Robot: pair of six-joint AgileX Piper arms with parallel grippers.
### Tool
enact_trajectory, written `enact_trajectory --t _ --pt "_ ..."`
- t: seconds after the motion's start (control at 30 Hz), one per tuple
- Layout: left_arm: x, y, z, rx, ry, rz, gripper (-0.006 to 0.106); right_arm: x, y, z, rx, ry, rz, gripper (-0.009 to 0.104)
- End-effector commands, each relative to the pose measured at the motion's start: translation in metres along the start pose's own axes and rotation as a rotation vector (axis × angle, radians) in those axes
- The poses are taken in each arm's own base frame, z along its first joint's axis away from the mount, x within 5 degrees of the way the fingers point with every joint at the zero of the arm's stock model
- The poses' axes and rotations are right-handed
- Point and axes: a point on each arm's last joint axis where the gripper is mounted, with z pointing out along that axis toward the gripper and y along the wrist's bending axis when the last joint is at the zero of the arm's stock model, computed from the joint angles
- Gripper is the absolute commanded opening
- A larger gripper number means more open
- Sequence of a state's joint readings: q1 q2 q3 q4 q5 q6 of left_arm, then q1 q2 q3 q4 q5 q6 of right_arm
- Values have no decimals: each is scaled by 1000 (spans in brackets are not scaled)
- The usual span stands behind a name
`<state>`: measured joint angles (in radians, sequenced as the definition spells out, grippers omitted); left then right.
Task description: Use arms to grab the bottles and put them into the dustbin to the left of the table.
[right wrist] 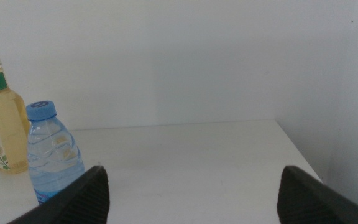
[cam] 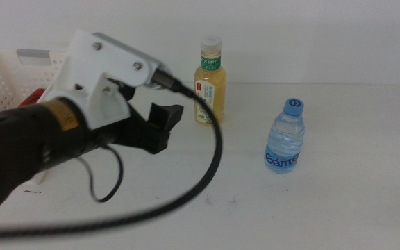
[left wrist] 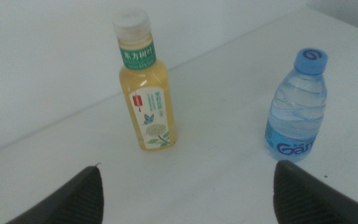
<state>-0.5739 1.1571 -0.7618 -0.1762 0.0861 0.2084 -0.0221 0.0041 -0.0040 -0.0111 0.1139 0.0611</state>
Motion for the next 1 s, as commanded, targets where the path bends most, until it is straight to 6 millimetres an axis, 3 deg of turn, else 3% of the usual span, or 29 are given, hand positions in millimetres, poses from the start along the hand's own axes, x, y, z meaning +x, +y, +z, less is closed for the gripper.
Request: enact_trajectory --t 0.0,0.2,0.37,0.83,0.97 --pt "0 -1 -14 -5 -54 20 94 1 -1 0 9 -7 -14 93" --pt "2 -1 -37 -9 -114 24 94 1 -1 0 9 -7 -14 93" --pt "-2 -1 -43 -10 -141 24 94 1 -1 0 9 -7 -14 93" --pt "-4 0 -44 -28 -169 156 94 1 -1 0 9 -7 -14 93" --pt "0 3 -27 -45 -202 93 94 1 -1 0 9 -7 -14 93"
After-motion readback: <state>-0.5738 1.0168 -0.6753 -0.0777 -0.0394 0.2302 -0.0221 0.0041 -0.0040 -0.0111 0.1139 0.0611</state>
